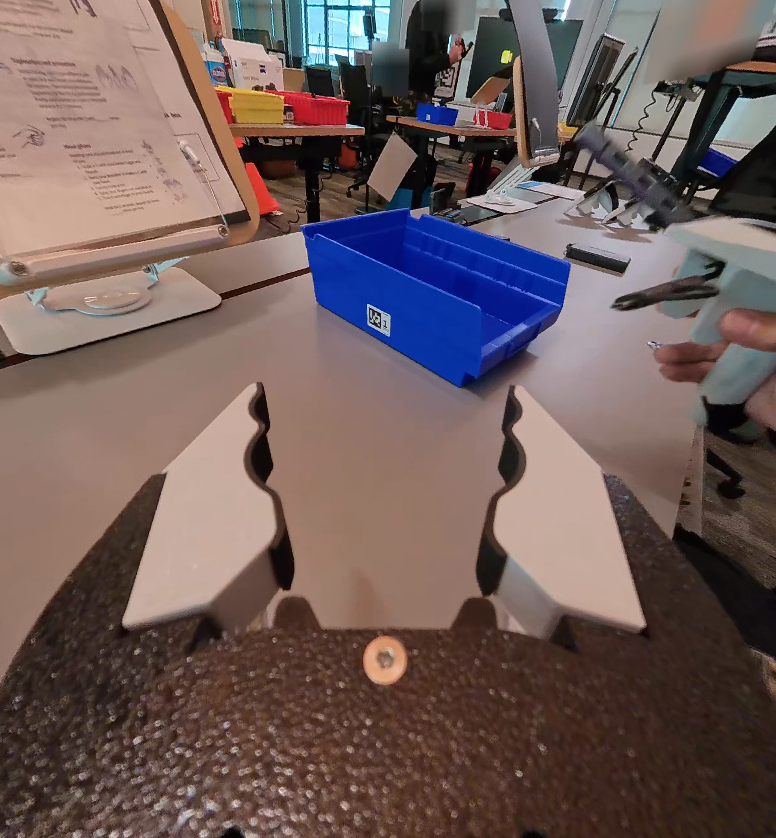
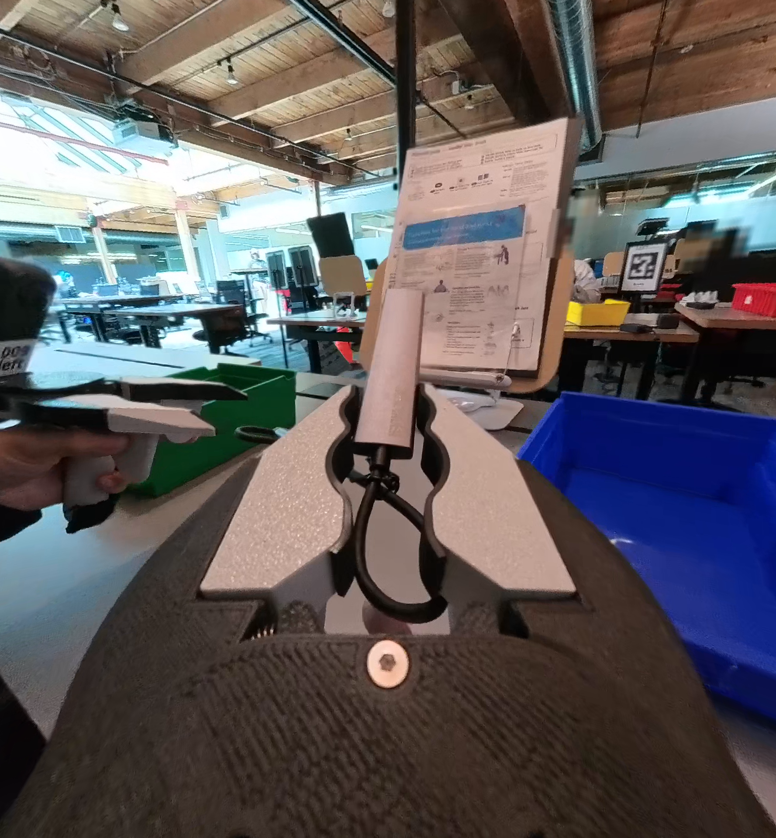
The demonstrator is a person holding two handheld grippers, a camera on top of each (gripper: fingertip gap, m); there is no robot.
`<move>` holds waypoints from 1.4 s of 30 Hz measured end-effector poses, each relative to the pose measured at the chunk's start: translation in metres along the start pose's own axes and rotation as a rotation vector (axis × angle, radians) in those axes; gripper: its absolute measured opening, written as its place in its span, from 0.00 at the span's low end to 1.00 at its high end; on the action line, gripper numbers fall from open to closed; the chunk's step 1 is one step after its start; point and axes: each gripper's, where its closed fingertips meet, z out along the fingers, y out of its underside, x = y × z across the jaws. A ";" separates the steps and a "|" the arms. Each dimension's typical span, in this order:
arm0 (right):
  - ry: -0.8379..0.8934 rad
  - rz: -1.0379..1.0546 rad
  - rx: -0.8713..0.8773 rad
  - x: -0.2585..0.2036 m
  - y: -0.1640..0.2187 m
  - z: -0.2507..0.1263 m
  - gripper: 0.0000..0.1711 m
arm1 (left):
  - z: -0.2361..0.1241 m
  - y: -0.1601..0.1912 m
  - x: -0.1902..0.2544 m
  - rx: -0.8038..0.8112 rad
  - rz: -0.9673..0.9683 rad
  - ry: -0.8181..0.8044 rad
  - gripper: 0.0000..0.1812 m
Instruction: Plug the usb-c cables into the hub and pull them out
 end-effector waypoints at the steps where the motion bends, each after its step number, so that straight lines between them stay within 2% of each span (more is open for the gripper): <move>1: 0.022 -0.022 -0.008 0.000 -0.011 -0.002 0.14 | -0.005 -0.002 -0.003 0.009 0.007 -0.016 0.56; 3: -0.004 -0.147 -0.068 -0.011 -0.046 -0.002 0.14 | -0.014 -0.004 -0.010 0.025 0.023 -0.058 0.56; 7: -0.063 -0.332 -0.166 -0.035 -0.155 0.005 0.14 | -0.021 -0.004 -0.019 0.026 -0.012 -0.083 0.56; 12: -0.073 -0.280 -0.148 -0.051 -0.271 0.016 0.14 | -0.020 0.005 -0.011 0.006 -0.061 -0.084 0.56; 14: -0.061 -0.290 -0.154 -0.057 -0.299 0.023 0.14 | -0.019 0.005 0.000 -0.007 -0.070 -0.063 0.56; 17: -0.118 -0.252 -0.142 -0.090 -0.341 0.021 0.14 | -0.019 -0.009 0.019 0.008 -0.065 -0.040 0.57; 21: -0.082 -0.320 -0.100 -0.114 -0.412 0.005 0.14 | -0.020 -0.032 0.047 0.030 -0.022 0.005 0.57; 27: 0.025 -0.294 -0.043 -0.103 -0.470 -0.028 0.14 | -0.029 -0.035 0.076 0.014 0.041 0.044 0.59; 30: -0.004 -0.226 -0.131 -0.106 -0.450 -0.026 0.14 | -0.036 -0.027 0.075 0.008 0.028 0.041 0.59; 33: -0.033 -0.316 -0.076 -0.121 -0.445 -0.012 0.14 | -0.038 -0.018 0.065 -0.006 0.021 0.021 0.59; 36: -0.129 -0.214 -0.007 -0.125 -0.413 0.015 0.14 | -0.042 -0.013 0.053 -0.013 0.001 0.003 0.60; 38: -0.200 -0.155 0.035 -0.126 -0.374 0.036 0.14 | -0.049 -0.013 0.037 0.022 0.003 -0.047 0.60; 42: -0.243 -0.073 0.090 -0.111 -0.256 0.064 0.14 | -0.067 0.002 -0.007 0.022 -0.020 -0.145 0.59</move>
